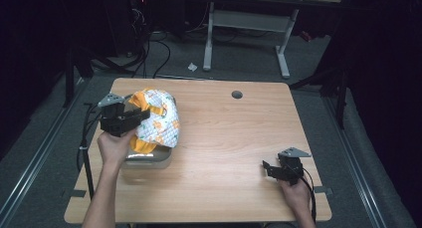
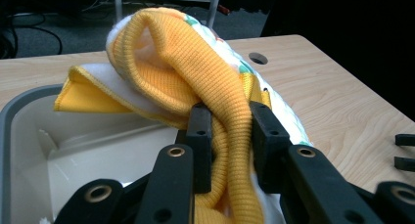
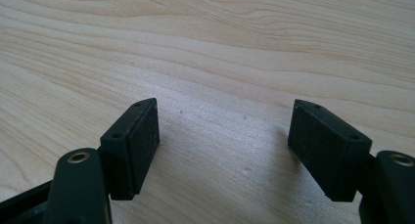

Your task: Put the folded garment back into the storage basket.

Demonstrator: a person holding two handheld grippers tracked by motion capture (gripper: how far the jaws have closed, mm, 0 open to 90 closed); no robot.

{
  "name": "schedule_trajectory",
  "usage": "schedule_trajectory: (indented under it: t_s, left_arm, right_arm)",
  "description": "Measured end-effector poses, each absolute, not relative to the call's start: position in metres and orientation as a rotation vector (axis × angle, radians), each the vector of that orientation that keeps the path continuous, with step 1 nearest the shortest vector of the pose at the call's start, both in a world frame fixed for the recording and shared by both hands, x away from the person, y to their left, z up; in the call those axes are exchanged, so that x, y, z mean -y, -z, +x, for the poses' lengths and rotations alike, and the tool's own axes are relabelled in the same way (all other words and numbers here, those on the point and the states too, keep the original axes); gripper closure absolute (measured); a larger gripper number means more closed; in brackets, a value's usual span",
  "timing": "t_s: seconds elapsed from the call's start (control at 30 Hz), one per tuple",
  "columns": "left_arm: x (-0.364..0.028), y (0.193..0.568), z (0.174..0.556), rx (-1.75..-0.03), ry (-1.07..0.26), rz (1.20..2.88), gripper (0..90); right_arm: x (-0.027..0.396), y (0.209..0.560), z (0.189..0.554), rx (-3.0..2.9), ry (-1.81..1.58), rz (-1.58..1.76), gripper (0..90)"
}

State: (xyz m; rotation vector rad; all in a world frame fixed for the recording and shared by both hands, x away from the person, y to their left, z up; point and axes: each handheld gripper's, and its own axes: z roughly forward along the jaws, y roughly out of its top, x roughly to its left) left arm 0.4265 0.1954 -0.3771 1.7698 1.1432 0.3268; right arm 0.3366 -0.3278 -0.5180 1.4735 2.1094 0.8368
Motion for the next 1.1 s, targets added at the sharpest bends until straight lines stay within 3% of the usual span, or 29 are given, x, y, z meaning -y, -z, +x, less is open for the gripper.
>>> schedule_trajectory:
  t_s: [0.5,1.1]
  left_arm:
    - [-0.209,0.403,0.440,-1.211,-0.287,1.789,73.4]
    - [-0.202,0.431,0.457,-1.290,-0.314,1.930,73.4]
  right_arm:
    - [0.328,0.518,0.337,-2.109,-0.837,1.473,27.7]
    - [0.328,0.518,0.337,-2.110,-0.837,1.473,27.7]
